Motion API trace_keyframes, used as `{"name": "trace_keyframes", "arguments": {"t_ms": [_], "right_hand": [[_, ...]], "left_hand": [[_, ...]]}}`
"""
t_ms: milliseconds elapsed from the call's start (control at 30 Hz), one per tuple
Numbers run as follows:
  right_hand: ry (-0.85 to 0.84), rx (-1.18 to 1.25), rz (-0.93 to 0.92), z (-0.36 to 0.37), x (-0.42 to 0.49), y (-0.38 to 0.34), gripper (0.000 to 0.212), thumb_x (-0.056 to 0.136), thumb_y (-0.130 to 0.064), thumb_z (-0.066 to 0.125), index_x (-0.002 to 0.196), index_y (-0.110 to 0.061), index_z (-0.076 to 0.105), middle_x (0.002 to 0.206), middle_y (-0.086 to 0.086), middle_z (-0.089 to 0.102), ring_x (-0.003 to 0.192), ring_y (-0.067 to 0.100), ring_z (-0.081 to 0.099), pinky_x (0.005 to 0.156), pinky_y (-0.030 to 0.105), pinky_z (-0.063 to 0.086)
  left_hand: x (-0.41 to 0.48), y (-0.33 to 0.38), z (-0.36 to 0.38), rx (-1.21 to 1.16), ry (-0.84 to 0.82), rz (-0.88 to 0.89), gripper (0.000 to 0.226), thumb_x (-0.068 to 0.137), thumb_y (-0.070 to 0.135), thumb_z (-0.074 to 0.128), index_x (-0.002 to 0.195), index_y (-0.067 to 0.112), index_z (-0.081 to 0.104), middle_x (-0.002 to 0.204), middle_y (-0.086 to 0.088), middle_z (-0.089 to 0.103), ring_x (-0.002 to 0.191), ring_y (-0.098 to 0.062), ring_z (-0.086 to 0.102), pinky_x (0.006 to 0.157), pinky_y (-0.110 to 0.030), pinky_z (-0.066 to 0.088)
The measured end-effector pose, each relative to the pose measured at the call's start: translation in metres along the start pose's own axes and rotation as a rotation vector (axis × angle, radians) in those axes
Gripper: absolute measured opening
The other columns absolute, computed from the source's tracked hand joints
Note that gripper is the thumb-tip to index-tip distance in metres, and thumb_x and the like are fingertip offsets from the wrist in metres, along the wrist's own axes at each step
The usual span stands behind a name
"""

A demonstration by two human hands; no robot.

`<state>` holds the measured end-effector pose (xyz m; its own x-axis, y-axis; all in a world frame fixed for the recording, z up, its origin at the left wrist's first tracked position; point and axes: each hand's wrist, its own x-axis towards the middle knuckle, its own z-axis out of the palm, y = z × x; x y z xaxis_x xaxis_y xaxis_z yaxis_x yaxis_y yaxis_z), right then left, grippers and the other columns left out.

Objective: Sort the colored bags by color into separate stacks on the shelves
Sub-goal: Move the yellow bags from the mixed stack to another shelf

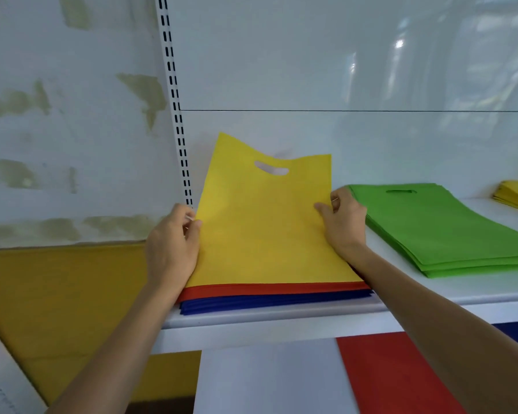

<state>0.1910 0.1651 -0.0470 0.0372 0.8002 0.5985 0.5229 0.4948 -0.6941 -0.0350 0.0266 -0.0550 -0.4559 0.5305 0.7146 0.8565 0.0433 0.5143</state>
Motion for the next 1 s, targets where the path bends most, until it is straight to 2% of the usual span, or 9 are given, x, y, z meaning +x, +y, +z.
{"name": "trace_keyframes", "arguments": {"t_ms": [100, 200, 300, 367, 433, 567, 700, 867, 1000], "right_hand": [[-0.035, 0.046, 0.000, -0.018, 0.004, -0.002, 0.027, 0.084, -0.013, 0.067, 0.101, -0.013, 0.046, 0.065, -0.002, 0.042, 0.058, 0.014, 0.040, 0.049, 0.025, 0.031], [0.023, 0.007, -0.083, -0.049, 0.009, 0.004, 0.015, 0.083, -0.012, 0.067, 0.092, -0.002, 0.060, 0.062, -0.006, 0.045, 0.064, 0.018, 0.043, 0.054, 0.021, 0.028], [0.050, -0.060, -0.109, -0.092, 0.009, 0.022, 0.015, 0.087, -0.008, 0.060, 0.099, -0.001, 0.066, 0.086, 0.009, 0.064, 0.078, 0.020, 0.052, 0.069, 0.018, 0.032], [0.060, -0.116, -0.094, -0.132, 0.007, 0.044, 0.023, 0.087, -0.003, 0.055, 0.109, -0.002, 0.064, 0.107, 0.013, 0.064, 0.092, 0.023, 0.055, 0.080, 0.019, 0.035], [0.102, -0.162, -0.068, -0.181, 0.001, 0.070, 0.026, 0.087, -0.001, 0.054, 0.112, -0.003, 0.063, 0.113, 0.012, 0.063, 0.092, 0.022, 0.055, 0.086, 0.020, 0.039], [0.217, -0.294, 0.026, -0.307, -0.013, 0.124, 0.023, 0.088, -0.005, 0.055, 0.110, -0.006, 0.064, 0.112, 0.008, 0.063, 0.081, 0.015, 0.049, 0.072, -0.001, 0.028], [0.344, -0.420, 0.135, -0.431, -0.033, 0.172, 0.021, 0.089, -0.010, 0.056, 0.107, -0.011, 0.066, 0.111, 0.006, 0.065, 0.077, 0.015, 0.047, 0.076, 0.018, 0.028], [0.428, -0.530, 0.232, -0.538, -0.066, 0.226, 0.025, 0.088, -0.005, 0.054, 0.109, -0.006, 0.068, 0.090, 0.003, 0.057, 0.077, 0.018, 0.047, 0.070, 0.014, 0.026], [0.442, -0.548, 0.352, -0.597, -0.078, 0.272, 0.034, 0.088, -0.003, 0.048, 0.118, -0.008, 0.063, 0.106, 0.007, 0.060, 0.088, 0.016, 0.046, 0.074, 0.016, 0.028]], "left_hand": [[-0.003, 0.010, -0.009, -0.033, -0.022, 0.136, 0.014, 0.088, 0.008, 0.060, 0.102, 0.007, 0.063, 0.090, -0.008, 0.067, 0.079, -0.026, 0.062, 0.067, -0.028, 0.041], [-0.008, 0.032, -0.016, -0.055, -0.018, 0.235, 0.012, 0.088, 0.005, 0.057, 0.093, 0.007, 0.068, 0.088, -0.006, 0.067, 0.081, -0.024, 0.061, 0.069, -0.028, 0.041], [-0.013, 0.073, -0.010, -0.104, -0.050, 0.229, 0.022, 0.088, 0.014, 0.050, 0.099, 0.010, 0.068, 0.094, -0.005, 0.066, 0.080, -0.021, 0.058, 0.072, -0.030, 0.043], [-0.018, 0.110, 0.006, -0.160, -0.117, 0.231, 0.022, 0.088, 0.013, 0.053, 0.105, 0.012, 0.067, 0.098, -0.003, 0.063, 0.080, -0.016, 0.053, 0.075, -0.026, 0.039], [-0.031, 0.154, 0.028, -0.201, -0.181, 0.258, 0.026, 0.086, 0.008, 0.057, 0.110, 0.011, 0.066, 0.098, -0.002, 0.061, 0.082, -0.017, 0.052, 0.074, -0.019, 0.032], [-0.075, 0.256, 0.082, -0.339, -0.333, 0.330, 0.030, 0.083, 0.014, 0.057, 0.111, 0.006, 0.066, 0.107, -0.013, 0.065, 0.096, -0.028, 0.060, 0.081, -0.023, 0.037], [-0.133, 0.357, 0.134, -0.490, -0.485, 0.377, 0.039, 0.083, 0.025, 0.050, 0.116, 0.008, 0.063, 0.114, -0.011, 0.063, 0.105, -0.024, 0.057, 0.087, -0.026, 0.040], [-0.200, 0.454, 0.191, -0.605, -0.616, 0.387, 0.033, 0.086, 0.014, 0.057, 0.117, 0.007, 0.062, 0.118, -0.011, 0.061, 0.110, -0.022, 0.055, 0.086, -0.018, 0.033], [-0.241, 0.512, 0.234, -0.645, -0.738, 0.391, 0.034, 0.087, 0.012, 0.057, 0.122, 0.012, 0.059, 0.120, -0.007, 0.058, 0.108, -0.019, 0.054, 0.086, -0.020, 0.036]]}}
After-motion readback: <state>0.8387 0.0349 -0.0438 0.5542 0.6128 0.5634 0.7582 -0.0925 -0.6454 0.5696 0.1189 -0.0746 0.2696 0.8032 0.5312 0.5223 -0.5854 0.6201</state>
